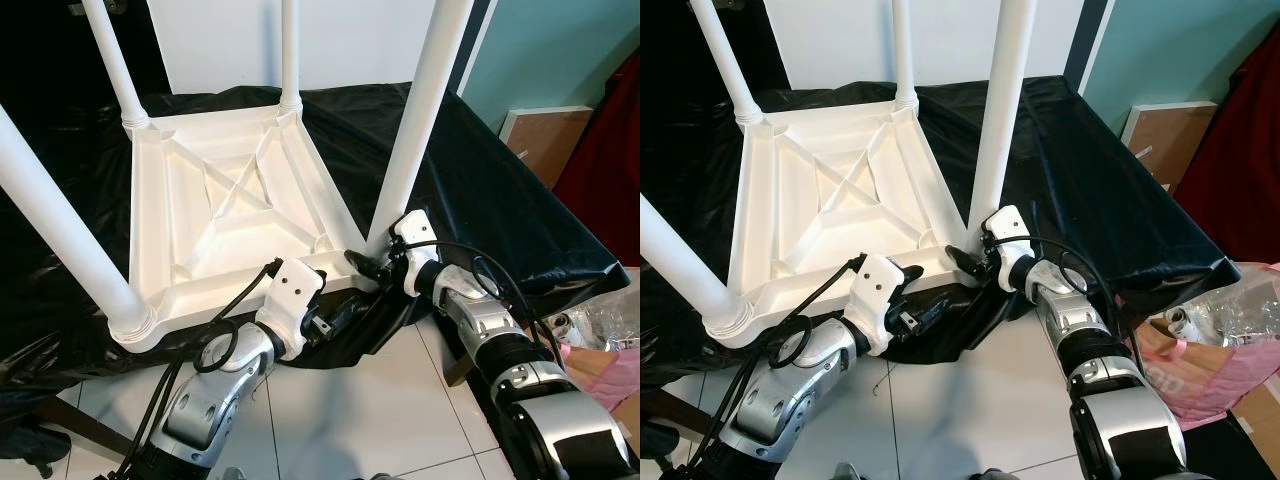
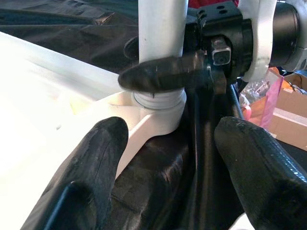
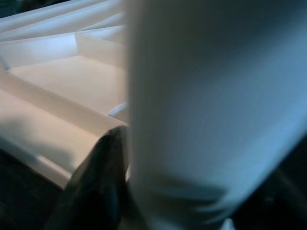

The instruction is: Building children table

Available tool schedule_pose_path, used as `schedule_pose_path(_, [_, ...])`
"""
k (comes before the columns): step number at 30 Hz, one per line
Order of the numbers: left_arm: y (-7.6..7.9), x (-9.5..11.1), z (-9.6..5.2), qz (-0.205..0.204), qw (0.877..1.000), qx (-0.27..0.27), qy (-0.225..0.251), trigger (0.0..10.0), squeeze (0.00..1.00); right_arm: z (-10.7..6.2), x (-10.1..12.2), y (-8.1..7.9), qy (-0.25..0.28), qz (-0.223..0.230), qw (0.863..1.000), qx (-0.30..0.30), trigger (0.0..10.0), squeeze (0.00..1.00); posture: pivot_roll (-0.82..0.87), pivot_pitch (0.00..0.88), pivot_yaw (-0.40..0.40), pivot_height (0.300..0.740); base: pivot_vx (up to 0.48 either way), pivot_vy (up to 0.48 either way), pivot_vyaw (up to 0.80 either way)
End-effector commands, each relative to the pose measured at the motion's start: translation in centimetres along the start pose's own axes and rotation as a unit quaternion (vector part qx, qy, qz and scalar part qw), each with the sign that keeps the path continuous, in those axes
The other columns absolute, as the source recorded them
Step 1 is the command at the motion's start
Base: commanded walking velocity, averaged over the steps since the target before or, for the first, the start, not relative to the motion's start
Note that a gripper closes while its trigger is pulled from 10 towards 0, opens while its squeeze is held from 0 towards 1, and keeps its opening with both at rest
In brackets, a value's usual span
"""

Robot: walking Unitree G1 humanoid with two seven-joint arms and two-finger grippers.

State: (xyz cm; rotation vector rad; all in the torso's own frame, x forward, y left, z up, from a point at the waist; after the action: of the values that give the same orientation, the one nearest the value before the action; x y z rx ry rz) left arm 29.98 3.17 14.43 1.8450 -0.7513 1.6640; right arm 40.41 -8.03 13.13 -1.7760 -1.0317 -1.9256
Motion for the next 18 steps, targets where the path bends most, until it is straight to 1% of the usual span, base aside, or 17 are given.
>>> schedule_pose_path(1, [0.0,0.0,-0.2,0.003,1.000,-0.005,0.000,10.0,0.00,-0.3,-1.5,-0.6,-0.030,0.000,0.999,0.015,0.0,0.00,0.04,0.062,-0.077,0.740,0.000,0.000,0.00])
schedule_pose_path(5, [0.0,0.0,-0.2,0.003,1.000,-0.003,0.000,10.0,0.00,-0.4,-1.6,-0.5,-0.030,0.007,0.999,0.014,0.0,0.00,0.04,0.064,-0.077,0.740,0.000,0.000,0.00])
schedule_pose_path(6, [0.0,0.0,-0.2,0.002,1.000,-0.002,0.001,10.0,0.00,-0.5,-1.9,-0.4,-0.031,0.018,0.999,0.008,0.0,0.00,0.04,0.069,-0.075,0.740,0.000,0.000,0.00])
schedule_pose_path(7, [0.0,0.0,-0.1,0.001,1.000,-0.003,0.001,10.0,0.00,-0.6,-2.1,-0.3,-0.033,0.027,0.999,0.002,2.8,0.00,0.04,0.073,-0.075,0.740,0.000,0.000,0.00])
schedule_pose_path(8, [0.1,0.0,-0.1,0.001,1.000,-0.003,0.001,10.0,0.00,-0.6,-2.3,-0.2,-0.035,0.033,0.999,-0.006,7.3,0.00,0.04,0.073,-0.074,0.740,0.000,0.000,0.00])
schedule_pose_path(9, [0.1,0.0,-0.1,0.001,1.000,-0.003,0.001,10.0,0.00,-0.6,-2.5,-0.3,-0.038,0.038,0.998,-0.013,10.0,0.00,0.04,0.076,-0.075,0.740,0.000,0.000,0.00])
schedule_pose_path(13, [0.1,0.0,-0.1,0.000,1.000,-0.003,0.001,10.0,0.00,-0.5,-2.8,-0.2,-0.045,0.041,0.998,-0.035,10.0,0.00,0.04,0.078,-0.073,0.740,0.000,0.000,0.00])
schedule_pose_path(15, [0.1,0.0,-0.1,0.000,1.000,-0.003,0.001,10.0,0.00,-0.5,-2.8,-0.2,-0.045,0.041,0.998,-0.035,10.0,0.00,0.04,0.078,-0.073,0.740,0.000,0.000,0.00])
schedule_pose_path(16, [0.0,0.0,-0.2,-0.001,1.000,-0.004,0.001,10.0,0.00,-0.4,-3.0,-0.2,-0.050,0.041,0.996,-0.055,10.0,0.00,0.03,0.081,-0.070,0.740,0.000,0.000,0.00])
schedule_pose_path(17, [0.0,0.0,-0.2,-0.001,1.000,-0.004,0.001,10.0,0.00,-0.4,-3.0,-0.2,-0.050,0.041,0.996,-0.055,10.0,0.00,0.03,0.081,-0.070,0.740,0.000,0.000,0.00])
schedule_pose_path(18, [0.1,-0.1,-0.2,-0.001,1.000,-0.004,0.000,10.0,0.00,-0.4,-3.2,0.0,-0.055,0.044,0.994,-0.081,10.0,0.00,0.03,0.083,-0.068,0.740,0.000,0.000,0.00])
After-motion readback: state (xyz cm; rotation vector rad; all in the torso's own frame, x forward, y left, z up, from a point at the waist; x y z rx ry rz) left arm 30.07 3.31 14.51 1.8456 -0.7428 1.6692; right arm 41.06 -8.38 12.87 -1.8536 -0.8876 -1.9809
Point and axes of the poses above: a point about 5 cm out from each wrist's last joint towards the gripper, its own z axis pointing out of the wrist towards the gripper, its own x axis along the axis of the wrist's last joint, y = z × x, the point moved 6 cm from there along z, pointing out of the wrist towards the gripper, and after that the axes turned 8 degrees about -z, right-handed, at the moved point
